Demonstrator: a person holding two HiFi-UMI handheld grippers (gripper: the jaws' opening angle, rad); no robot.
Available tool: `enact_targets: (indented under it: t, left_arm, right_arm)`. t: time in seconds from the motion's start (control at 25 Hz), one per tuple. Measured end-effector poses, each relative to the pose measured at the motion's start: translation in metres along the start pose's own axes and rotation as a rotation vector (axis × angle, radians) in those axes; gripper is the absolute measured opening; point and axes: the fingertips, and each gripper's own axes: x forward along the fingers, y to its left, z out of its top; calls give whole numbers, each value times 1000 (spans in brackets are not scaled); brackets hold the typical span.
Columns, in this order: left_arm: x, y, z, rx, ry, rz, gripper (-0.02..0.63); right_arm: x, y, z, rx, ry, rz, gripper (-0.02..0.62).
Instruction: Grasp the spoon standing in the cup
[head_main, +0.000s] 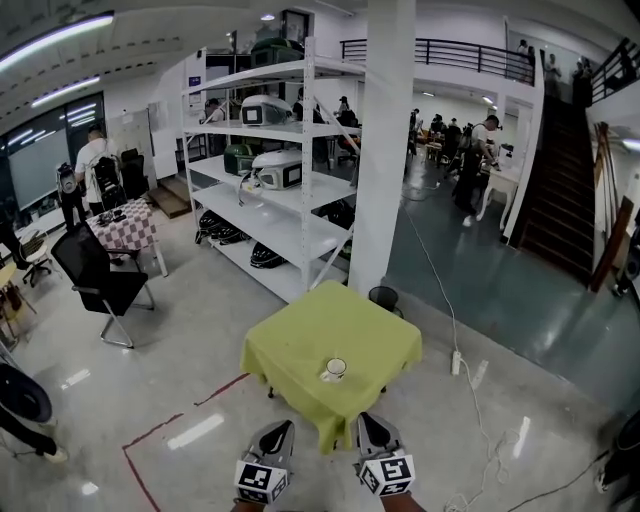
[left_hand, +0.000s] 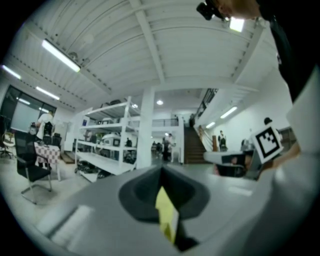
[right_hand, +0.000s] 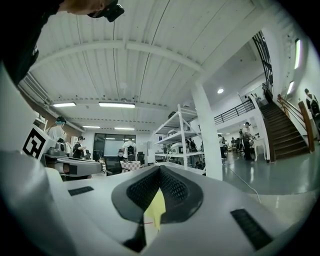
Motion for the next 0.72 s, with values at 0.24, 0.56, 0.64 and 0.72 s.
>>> enact_targets:
  t: [0.24,0.56,0.64,0.72]
  left_arm:
    - [14,-6,2,18,4,21,6]
    - [34,-2,0,3,29,19,6]
    - [40,1,-2,0,26,15,6]
    - [49,7,-5,-5,23,15,6]
  right_arm:
    - [6,-14,-3,23,-14,24,0]
    - [23,-19,-11,32,0,43,0]
    - [28,-23,-11,20,-4,30,0]
    - [36,-27,-10,10,-9,22,0]
